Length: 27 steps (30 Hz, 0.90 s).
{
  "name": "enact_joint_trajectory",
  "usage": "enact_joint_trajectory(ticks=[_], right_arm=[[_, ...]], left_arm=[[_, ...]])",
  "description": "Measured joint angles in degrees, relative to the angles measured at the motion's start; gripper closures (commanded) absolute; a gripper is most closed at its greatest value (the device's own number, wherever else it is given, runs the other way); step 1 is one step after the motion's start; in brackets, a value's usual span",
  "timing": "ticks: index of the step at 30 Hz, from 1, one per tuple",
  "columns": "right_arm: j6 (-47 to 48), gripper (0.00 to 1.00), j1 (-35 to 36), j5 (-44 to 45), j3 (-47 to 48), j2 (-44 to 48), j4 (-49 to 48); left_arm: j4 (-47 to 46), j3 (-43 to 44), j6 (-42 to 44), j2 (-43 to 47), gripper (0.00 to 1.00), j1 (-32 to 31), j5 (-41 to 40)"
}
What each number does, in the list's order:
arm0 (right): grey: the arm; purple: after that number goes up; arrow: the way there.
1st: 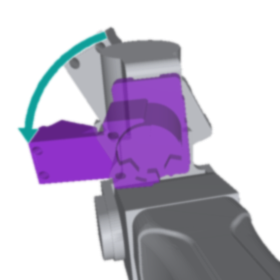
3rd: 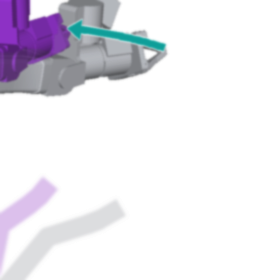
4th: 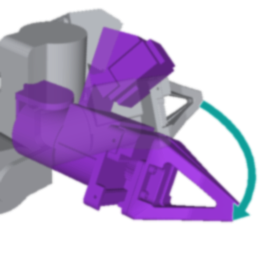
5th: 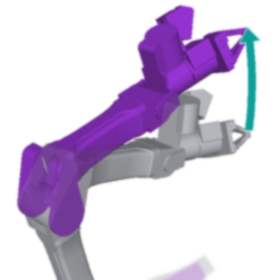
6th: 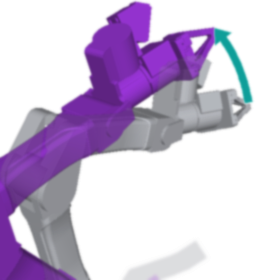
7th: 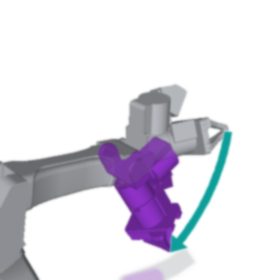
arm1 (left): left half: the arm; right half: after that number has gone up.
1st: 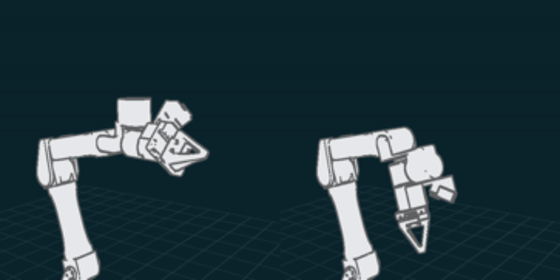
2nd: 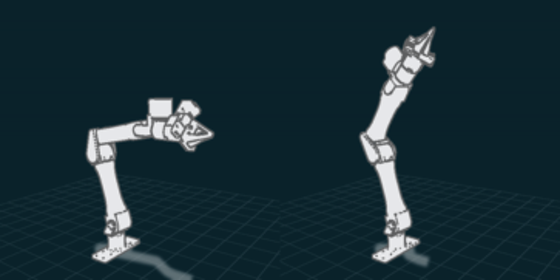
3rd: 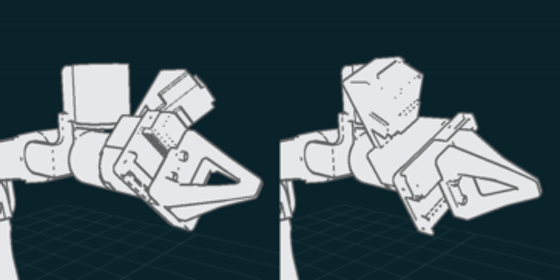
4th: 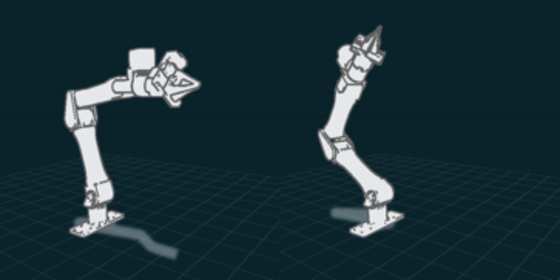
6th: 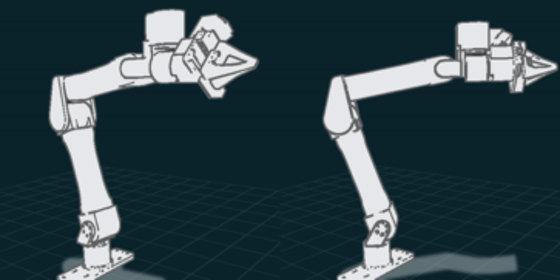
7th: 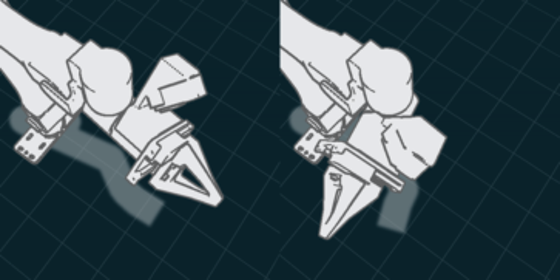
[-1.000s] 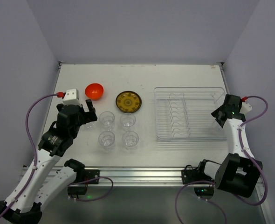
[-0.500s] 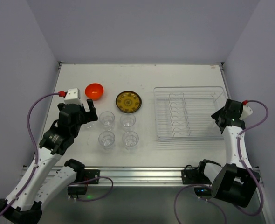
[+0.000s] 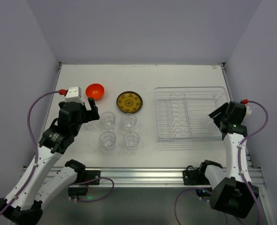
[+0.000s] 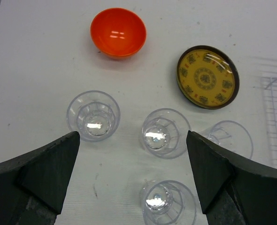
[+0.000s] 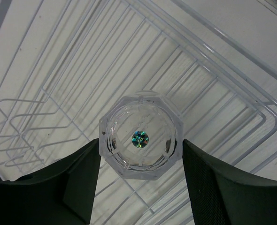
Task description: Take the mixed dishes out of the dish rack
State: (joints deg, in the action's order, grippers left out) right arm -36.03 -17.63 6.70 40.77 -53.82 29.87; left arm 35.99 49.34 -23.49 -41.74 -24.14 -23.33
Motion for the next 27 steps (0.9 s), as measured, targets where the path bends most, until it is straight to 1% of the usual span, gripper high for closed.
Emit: enact_joint_trajectory(ticks=[4,8,11,13,17,22,27], right_arm=[[0.3,1.00,0.0,-3.8,0.0,3.0,-0.1],[0.7,1.00,0.0,-10.9,0.4,5.2,-0.3],[0.8,1.00,0.0,-16.8,1.9,5.8,-0.1],[0.7,1.00,0.0,-21.1,3.1,6.8,-0.3],[0.5,1.00,0.0,-30.8,5.3,9.6,-1.2],[-3.4,1.00,0.0,-42.9,5.7,13.4,-6.1],[-9.6,1.00,0.0,-52.3,4.5,16.4,-14.4]], left_arm=[[-1.2,2.6,-0.9,0.7,0.00,0.0,5.6],[-5.4,4.2,-2.1,0.3,0.00,0.0,15.4],[-11.1,4.3,-4.0,-1.9,0.00,-0.1,25.6],[-16.8,3.8,-5.9,-4.1,0.00,-0.7,32.6],[-29.0,2.1,-9.6,-10.4,0.00,-4.9,43.5],[-42.8,0.0,-14.1,-16.6,0.00,-11.1,50.5],[-55.6,-0.4,-18.1,-21.6,0.00,-14.8,52.6]])
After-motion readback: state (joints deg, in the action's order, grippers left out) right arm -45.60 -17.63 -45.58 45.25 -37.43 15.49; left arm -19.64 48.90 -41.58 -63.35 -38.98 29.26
